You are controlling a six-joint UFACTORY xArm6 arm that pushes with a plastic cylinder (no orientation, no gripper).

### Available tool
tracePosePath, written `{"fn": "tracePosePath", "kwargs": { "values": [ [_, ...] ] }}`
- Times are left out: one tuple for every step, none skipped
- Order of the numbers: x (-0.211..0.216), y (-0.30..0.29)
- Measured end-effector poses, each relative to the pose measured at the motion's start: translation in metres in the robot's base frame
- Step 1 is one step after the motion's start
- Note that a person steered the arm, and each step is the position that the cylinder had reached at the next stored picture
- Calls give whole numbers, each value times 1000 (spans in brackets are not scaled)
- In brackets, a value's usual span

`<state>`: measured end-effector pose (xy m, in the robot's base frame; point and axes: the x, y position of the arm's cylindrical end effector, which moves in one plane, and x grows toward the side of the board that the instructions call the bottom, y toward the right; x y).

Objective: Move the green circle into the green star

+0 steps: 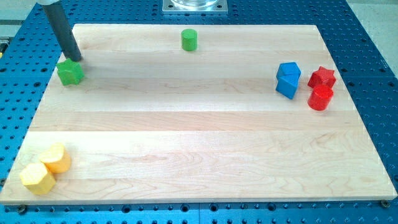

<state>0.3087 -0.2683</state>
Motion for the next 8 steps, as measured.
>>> {"fn": "tracePosePath", "kwargs": {
  "values": [
    [17, 0],
    [36, 1],
    [30, 14],
    [28, 53],
    [31, 116],
    [28, 161],
    [41, 223],
    [41, 236]
  ]
}}
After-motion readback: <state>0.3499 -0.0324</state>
